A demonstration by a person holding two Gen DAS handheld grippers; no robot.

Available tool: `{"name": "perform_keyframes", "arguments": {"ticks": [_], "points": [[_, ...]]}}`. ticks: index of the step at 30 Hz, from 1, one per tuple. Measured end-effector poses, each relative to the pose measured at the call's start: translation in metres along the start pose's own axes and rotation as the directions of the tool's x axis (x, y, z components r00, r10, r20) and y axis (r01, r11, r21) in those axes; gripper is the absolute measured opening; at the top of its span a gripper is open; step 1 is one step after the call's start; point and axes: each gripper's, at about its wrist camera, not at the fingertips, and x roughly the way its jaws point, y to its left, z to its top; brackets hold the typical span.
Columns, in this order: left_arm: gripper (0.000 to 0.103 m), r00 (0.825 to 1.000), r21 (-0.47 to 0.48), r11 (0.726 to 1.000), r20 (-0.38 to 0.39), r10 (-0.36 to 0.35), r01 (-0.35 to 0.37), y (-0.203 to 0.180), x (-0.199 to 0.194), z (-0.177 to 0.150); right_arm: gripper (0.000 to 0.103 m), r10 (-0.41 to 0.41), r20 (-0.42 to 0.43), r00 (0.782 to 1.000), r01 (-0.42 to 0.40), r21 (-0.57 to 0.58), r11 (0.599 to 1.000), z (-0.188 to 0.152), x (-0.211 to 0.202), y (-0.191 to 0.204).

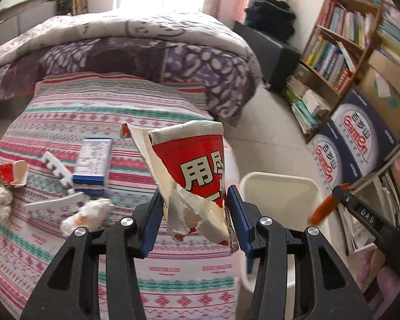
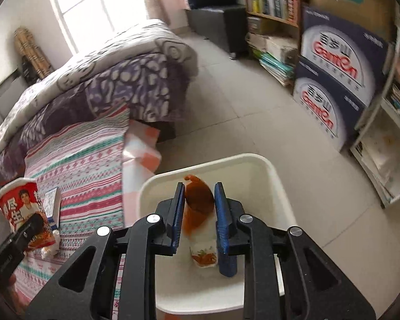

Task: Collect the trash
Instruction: 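Carry the wrapper and peel over the bin and open both grippers, then move both open grippers back toward the tissues on the blanket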

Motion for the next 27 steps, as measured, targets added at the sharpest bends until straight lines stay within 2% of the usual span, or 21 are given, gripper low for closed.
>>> {"name": "perform_keyframes", "arguments": {"ticks": [12, 14, 17, 21, 23, 26, 27], "points": [[0.048, 0.996, 0.119, 0.989, -0.030, -0.081, 0.084, -0.059, 0.014, -0.013, 0.055, -0.075, 0.084, 0.994, 0.072, 0.046, 0.996, 0.004, -0.023, -0.036], [0.048, 0.995, 0.143, 0.985, -0.042, -0.092, 0.098, -0.068, 0.018, -0.017, 0.059, -0.086, 0.089, 0.992, 0.081, 0.056, 0.995, 0.004, -0.025, -0.042], [0.048, 0.993, 0.179, 0.977, -0.060, -0.106, 0.115, -0.081, 0.022, -0.023, 0.071, -0.104, 0.089, 0.991, 0.096, 0.090, 0.991, 0.005, -0.026, -0.054], [0.049, 0.987, 0.214, 0.965, -0.089, -0.137, 0.153, -0.098, 0.028, -0.031, 0.081, -0.130, 0.093, 0.987, 0.116, 0.137, 0.984, 0.006, -0.029, -0.068], [0.049, 0.983, 0.220, 0.961, -0.100, -0.151, 0.170, -0.104, 0.031, -0.034, 0.084, -0.142, 0.099, 0.985, 0.126, 0.150, 0.981, 0.006, -0.031, -0.073], [0.053, 0.978, 0.230, 0.953, -0.113, -0.173, 0.195, -0.112, 0.034, -0.037, 0.089, -0.154, 0.100, 0.983, 0.137, 0.163, 0.977, 0.005, -0.031, -0.078], [0.061, 0.978, 0.231, 0.953, -0.117, -0.174, 0.197, -0.114, 0.036, -0.037, 0.090, -0.159, 0.098, 0.982, 0.142, 0.167, 0.976, 0.005, -0.030, -0.080]]}}
